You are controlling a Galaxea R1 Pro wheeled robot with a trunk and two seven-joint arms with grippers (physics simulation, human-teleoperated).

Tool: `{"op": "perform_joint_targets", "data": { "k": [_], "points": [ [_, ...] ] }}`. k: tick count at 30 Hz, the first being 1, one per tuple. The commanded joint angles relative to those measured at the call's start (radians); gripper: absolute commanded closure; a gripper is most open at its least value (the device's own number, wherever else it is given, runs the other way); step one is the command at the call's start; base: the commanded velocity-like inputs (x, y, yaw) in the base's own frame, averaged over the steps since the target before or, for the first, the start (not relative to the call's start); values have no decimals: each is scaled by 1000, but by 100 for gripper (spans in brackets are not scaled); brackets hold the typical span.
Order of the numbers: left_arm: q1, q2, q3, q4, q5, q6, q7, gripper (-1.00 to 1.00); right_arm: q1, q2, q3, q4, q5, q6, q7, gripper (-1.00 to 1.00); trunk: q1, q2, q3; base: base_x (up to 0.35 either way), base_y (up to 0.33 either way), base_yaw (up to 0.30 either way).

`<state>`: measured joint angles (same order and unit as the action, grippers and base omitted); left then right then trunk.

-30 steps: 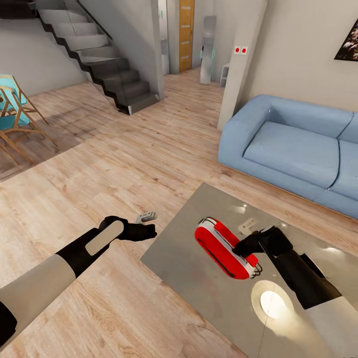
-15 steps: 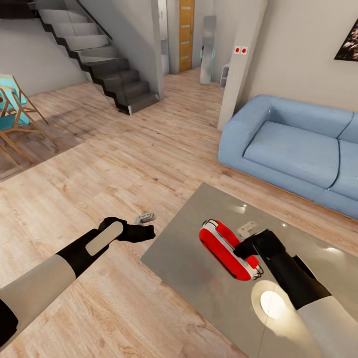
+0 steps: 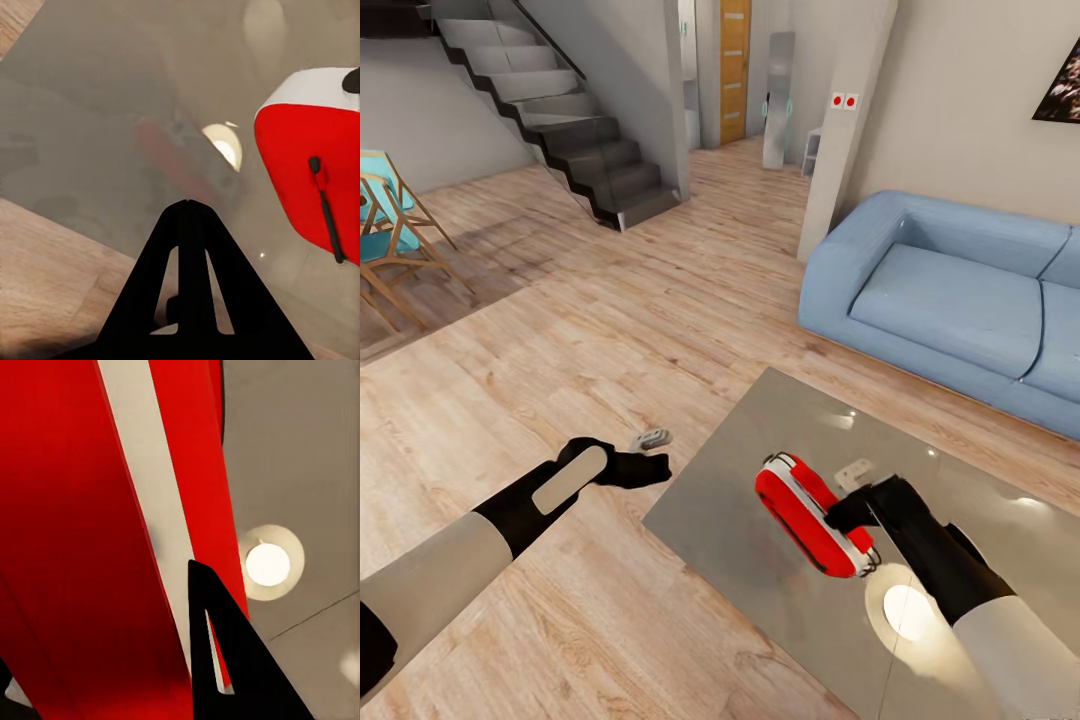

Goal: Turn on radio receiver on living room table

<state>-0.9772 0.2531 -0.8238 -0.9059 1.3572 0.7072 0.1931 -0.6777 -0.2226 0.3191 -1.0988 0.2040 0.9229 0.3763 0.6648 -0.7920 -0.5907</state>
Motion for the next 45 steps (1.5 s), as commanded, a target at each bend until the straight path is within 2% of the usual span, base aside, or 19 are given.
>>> {"op": "perform_joint_targets", "data": {
  "k": [1, 2, 6, 10, 15, 20, 25, 37, 45],
  "points": [
    [0, 0, 0, 4, 0, 0, -1, 100, 0, 1, 0, 11, -9, -15, -12, 100, 0, 0, 0, 0, 0, 0],
    [0, 0, -1, 9, 0, -1, -3, 100, 0, 1, 0, 24, -37, -33, -46, 100, 0, 0, 0, 0, 0, 0],
    [0, 0, -1, 11, -1, -1, -4, 100, 0, 0, 1, 30, -86, -42, -67, 100, 0, 0, 0, 0, 0, 0],
    [0, 0, -1, 11, -1, -2, -4, 100, 1, 0, 1, 31, -102, -58, -72, 100, 0, 0, 0, 0, 0, 0],
    [0, 0, -1, 12, -1, -2, -4, 100, 1, 2, 3, 55, -109, -111, -89, 100, 0, 0, 0, 0, 0, 0],
    [0, -1, -1, 12, -1, -2, -4, 100, 1, 3, 5, 64, -110, -117, -103, 100, 0, 0, 0, 0, 0, 0],
    [0, -2, -2, 12, -2, -3, -4, 100, 1, 3, 6, 65, -110, -116, -144, 100, 0, 0, 0, 0, 0, 0],
    [0, -2, -2, 12, -3, -3, -4, 100, 1, 5, 8, 67, -110, -115, -161, 100, 0, 0, 0, 0, 0, 0],
    [0, -2, -2, 12, -3, -3, -4, 100, 1, 5, 10, 80, -112, -66, -245, 100, 0, 0, 0, 0, 0, 0]
  ]
}}
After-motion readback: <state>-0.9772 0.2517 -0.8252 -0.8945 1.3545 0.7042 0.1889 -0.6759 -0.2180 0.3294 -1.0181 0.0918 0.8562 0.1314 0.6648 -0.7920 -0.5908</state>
